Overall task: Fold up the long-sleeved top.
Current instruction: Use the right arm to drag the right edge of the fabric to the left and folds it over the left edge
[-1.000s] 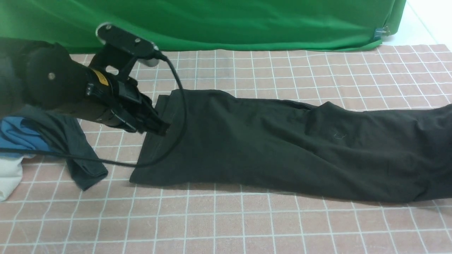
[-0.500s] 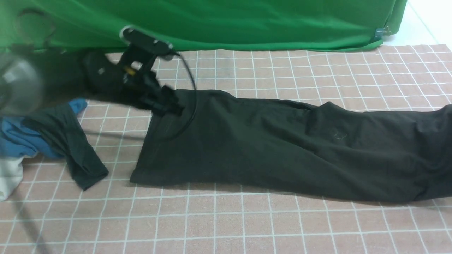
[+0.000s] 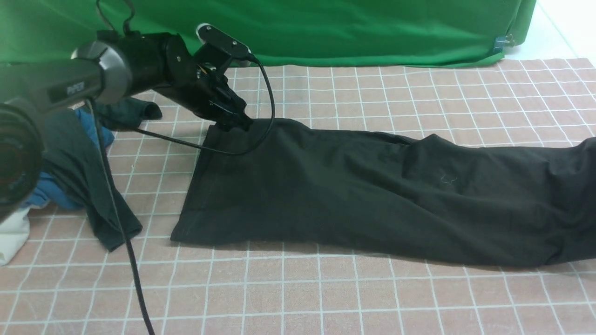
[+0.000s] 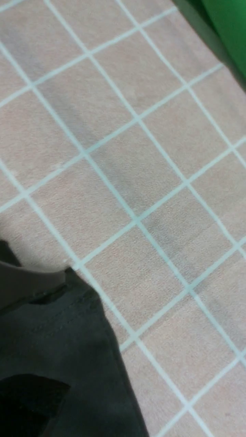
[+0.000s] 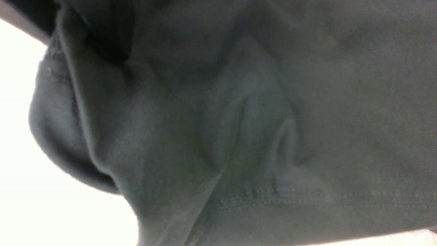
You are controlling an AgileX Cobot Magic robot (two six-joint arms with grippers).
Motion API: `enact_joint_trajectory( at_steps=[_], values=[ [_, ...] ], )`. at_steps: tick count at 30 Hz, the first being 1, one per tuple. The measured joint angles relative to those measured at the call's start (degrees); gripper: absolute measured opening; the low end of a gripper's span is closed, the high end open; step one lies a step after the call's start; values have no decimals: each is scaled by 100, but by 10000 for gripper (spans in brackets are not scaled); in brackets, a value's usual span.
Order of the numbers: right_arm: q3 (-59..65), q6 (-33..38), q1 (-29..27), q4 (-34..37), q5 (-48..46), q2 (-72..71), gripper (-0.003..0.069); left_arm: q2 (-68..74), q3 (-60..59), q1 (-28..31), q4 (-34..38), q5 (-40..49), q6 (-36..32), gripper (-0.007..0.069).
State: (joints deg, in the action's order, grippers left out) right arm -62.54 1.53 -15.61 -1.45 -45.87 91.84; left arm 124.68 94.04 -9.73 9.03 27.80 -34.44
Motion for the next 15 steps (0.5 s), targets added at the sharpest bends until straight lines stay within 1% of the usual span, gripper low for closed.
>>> enact_joint_trajectory(
  at_steps=[10,12,15],
  values=[
    [0,11,0,4,17,0,102,323,73,0,-22,-64,-243,355],
    [0,11,0,4,17,0,102,335,84,0,-22,-113,-342,331],
    [0,11,0,17,21,0,102,345,91,0,64,-187,-703,246]
  ],
)
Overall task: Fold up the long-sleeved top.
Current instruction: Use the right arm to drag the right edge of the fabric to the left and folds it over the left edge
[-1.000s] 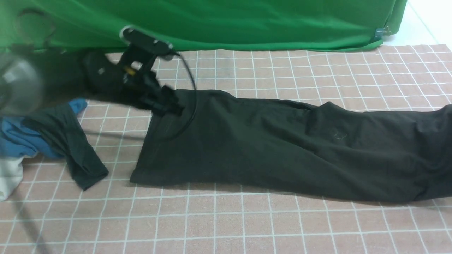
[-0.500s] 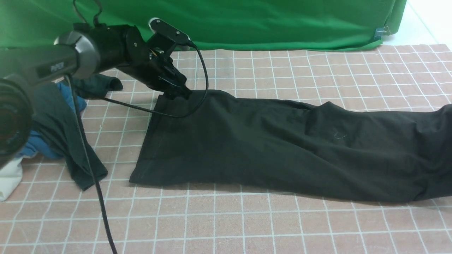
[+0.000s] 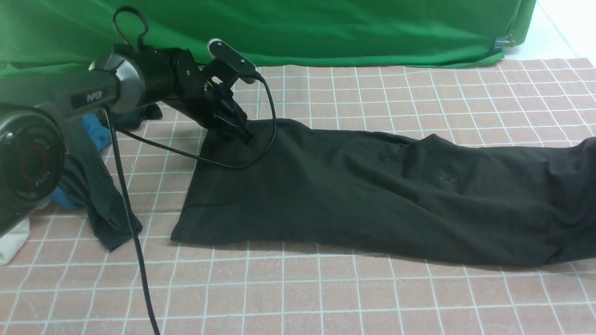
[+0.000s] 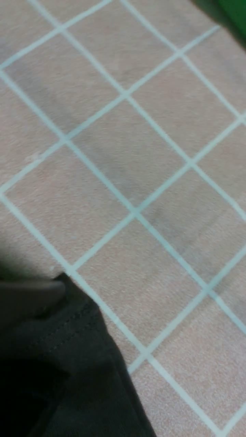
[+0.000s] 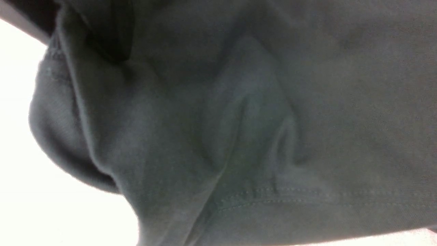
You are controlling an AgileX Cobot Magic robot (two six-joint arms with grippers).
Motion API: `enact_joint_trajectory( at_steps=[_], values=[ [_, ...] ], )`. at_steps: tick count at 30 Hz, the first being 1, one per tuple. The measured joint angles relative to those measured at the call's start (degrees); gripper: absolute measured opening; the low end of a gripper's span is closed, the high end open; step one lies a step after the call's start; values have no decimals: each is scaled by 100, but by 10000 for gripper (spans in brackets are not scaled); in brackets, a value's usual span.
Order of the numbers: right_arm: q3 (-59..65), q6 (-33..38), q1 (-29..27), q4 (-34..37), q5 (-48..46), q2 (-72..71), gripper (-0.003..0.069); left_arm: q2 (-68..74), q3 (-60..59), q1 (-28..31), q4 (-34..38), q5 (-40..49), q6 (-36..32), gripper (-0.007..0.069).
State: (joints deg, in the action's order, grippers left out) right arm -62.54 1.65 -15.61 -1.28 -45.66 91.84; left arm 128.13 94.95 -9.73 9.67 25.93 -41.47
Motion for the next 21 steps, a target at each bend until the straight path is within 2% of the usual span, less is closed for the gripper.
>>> enact_joint_trajectory(
  at_steps=[6,14,21],
  values=[
    [0,7,0,27,0,0,102,-21,4,0,63,67,-562,40],
    [0,26,0,38,6,0,102,-403,4,0,-7,327,-504,22],
    [0,96,0,49,6,0,102,-733,4,0,-863,462,360,22]
  ],
)
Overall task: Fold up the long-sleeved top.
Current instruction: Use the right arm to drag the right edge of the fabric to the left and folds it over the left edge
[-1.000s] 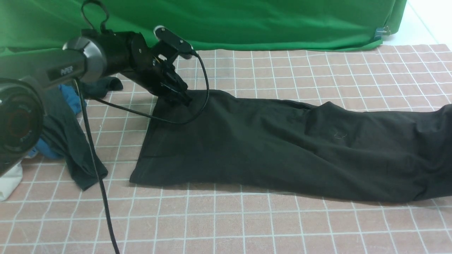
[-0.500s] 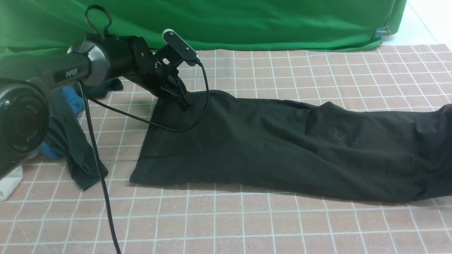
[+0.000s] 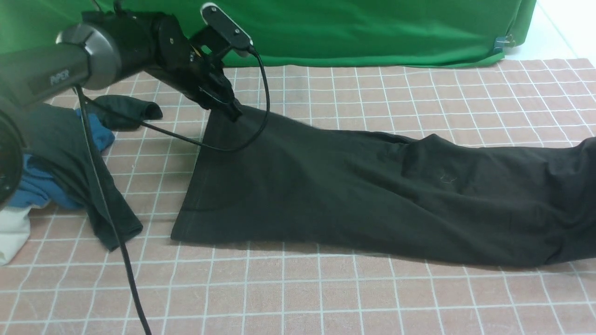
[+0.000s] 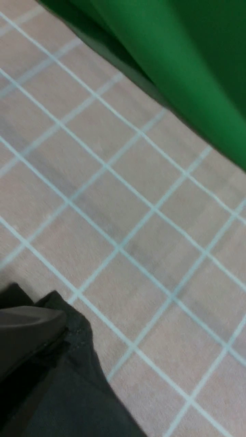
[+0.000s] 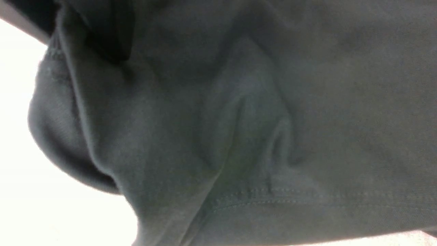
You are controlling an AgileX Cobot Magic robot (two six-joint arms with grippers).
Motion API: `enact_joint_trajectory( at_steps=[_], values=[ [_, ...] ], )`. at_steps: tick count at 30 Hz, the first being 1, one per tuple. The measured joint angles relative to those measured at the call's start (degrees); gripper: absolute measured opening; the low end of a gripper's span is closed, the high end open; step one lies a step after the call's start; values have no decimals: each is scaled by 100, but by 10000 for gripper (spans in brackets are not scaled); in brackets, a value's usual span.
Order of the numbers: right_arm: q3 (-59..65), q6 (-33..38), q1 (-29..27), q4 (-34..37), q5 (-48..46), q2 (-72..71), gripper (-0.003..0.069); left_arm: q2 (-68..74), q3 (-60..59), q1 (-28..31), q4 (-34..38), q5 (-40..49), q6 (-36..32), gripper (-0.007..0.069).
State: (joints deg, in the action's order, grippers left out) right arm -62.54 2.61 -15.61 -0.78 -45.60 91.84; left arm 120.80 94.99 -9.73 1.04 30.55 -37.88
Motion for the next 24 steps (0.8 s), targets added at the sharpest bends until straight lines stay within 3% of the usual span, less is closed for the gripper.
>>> enact_joint_trajectory(
  at_steps=[4,12,16,17,18,19,21,24],
  values=[
    [0,10,0,0,38,0,102,20,0,0,-396,91,500,22],
    [0,169,-16,5,116,0,102,30,0,0,-622,117,638,76],
    [0,210,-183,25,98,0,102,30,0,0,-714,216,643,218],
    [0,210,-197,32,99,0,102,30,0,5,-714,216,643,218],
    [0,210,-316,47,17,-12,102,30,0,13,-704,251,683,299],
    [0,210,-331,79,4,-12,102,30,0,13,-698,256,690,309],
    [-7,210,-523,79,-181,-76,102,-42,0,48,-559,404,932,415],
    [-47,210,-712,79,-334,-279,102,-304,0,96,-366,618,1261,493]
  ],
)
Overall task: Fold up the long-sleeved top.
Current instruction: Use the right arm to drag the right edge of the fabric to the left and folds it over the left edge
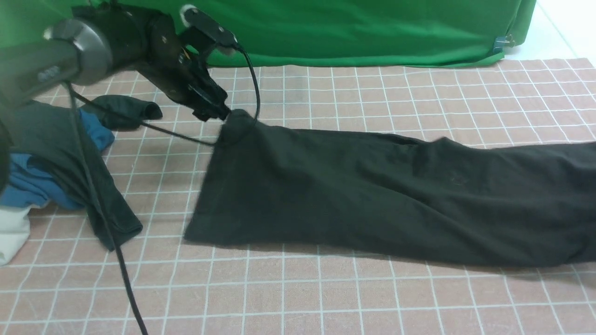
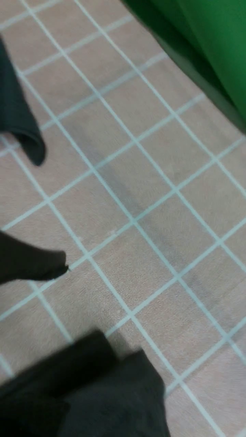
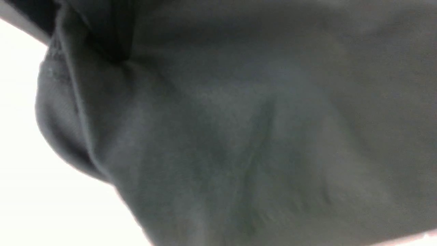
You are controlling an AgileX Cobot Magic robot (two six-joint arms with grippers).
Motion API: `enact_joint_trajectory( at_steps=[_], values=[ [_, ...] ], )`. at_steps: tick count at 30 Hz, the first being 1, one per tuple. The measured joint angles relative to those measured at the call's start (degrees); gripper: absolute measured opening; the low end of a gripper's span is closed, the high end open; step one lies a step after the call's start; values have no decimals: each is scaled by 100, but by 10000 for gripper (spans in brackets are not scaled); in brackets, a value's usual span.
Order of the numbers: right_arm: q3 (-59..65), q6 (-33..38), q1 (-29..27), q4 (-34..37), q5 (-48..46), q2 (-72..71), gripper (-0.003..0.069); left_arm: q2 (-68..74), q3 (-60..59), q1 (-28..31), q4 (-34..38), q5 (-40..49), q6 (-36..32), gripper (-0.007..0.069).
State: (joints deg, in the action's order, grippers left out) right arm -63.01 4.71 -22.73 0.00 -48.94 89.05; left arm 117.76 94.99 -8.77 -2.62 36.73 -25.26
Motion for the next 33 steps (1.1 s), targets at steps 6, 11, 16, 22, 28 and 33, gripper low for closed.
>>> enact_joint_trajectory(
  at_steps=[6,11,16,22,28,33],
  values=[
    [-12,13,-67,288,-189,-713,102,-1042,0,19,347,481,199,305],
    [-12,968,-67,2076,-358,-1412,102,-1813,0,19,781,1016,-28,35],
    [-93,1917,-7,4164,-635,-1746,102,-2290,0,19,1041,1136,-130,17],
    [-336,2071,874,5095,-561,-1685,102,-2712,-146,19,1146,1222,-166,17],
    [-692,1890,2152,5287,5,-1223,102,-3094,-481,19,1505,1235,-316,17],
    [-1121,1718,3173,5398,582,-569,102,-3731,-805,19,1911,1241,-343,17]
  ],
)
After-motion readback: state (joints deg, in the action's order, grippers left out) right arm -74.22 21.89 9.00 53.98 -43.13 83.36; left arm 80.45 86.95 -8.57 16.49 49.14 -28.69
